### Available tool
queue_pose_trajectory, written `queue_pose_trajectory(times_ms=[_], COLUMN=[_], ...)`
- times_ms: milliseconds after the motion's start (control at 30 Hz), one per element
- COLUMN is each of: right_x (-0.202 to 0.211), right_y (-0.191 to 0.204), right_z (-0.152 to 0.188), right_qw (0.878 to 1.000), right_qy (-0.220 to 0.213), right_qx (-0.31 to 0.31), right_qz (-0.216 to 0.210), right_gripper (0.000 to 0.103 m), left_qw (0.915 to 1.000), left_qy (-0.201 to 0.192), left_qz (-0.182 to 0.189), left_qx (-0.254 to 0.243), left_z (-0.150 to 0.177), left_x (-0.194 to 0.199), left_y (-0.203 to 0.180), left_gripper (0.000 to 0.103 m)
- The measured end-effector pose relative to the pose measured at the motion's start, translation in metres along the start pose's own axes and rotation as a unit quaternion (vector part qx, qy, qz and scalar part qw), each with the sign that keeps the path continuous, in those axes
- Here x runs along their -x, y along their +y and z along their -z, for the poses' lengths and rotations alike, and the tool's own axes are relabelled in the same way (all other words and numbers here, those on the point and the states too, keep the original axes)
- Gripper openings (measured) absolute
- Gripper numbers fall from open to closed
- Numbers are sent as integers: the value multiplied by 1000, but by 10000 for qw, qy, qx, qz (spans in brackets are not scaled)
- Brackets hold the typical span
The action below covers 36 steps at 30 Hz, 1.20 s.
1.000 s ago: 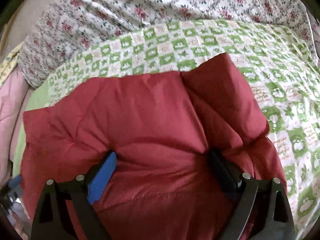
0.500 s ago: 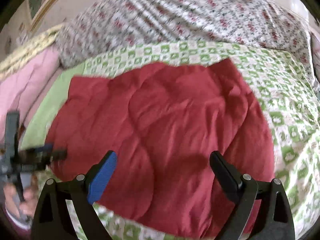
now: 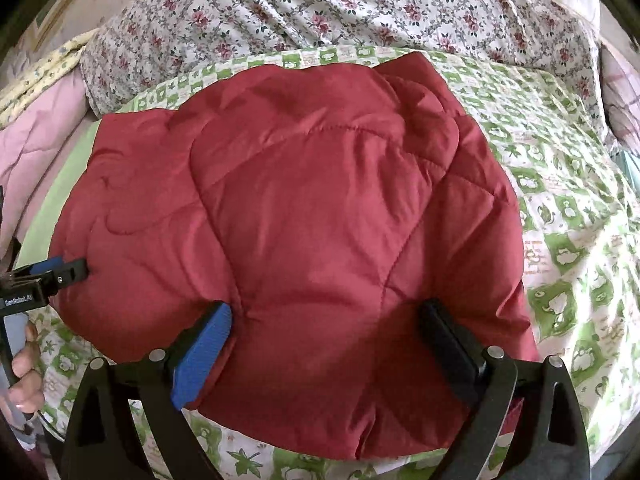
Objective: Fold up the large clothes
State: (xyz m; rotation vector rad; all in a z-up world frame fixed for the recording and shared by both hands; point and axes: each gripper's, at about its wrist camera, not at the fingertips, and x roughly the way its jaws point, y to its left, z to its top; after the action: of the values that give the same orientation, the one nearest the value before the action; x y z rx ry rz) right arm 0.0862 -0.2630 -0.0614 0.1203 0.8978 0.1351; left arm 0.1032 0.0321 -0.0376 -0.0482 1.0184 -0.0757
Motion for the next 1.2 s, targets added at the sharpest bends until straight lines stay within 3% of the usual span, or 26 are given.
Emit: queue_pose_trajectory(times_ms=[767, 1000, 1200], right_x=[-1, 35, 48], right_y=[-2, 4, 21], right_z=[2, 2, -6], right_qw=[9999, 9988, 9974], right_qy=[25, -483, -647], right_qx=[-61, -37, 156], right_qz=[-82, -24, -262], right_gripper=[97, 95, 96], left_qw=[9998, 9997, 9997], left_qy=[14, 25, 45], left_qz=[-194, -260, -244], left_qx=[35, -6, -37], left_z=[15, 13, 11], left_x=[14, 10, 10], left_y=[-3, -5, -4], left_gripper=[103, 103, 103])
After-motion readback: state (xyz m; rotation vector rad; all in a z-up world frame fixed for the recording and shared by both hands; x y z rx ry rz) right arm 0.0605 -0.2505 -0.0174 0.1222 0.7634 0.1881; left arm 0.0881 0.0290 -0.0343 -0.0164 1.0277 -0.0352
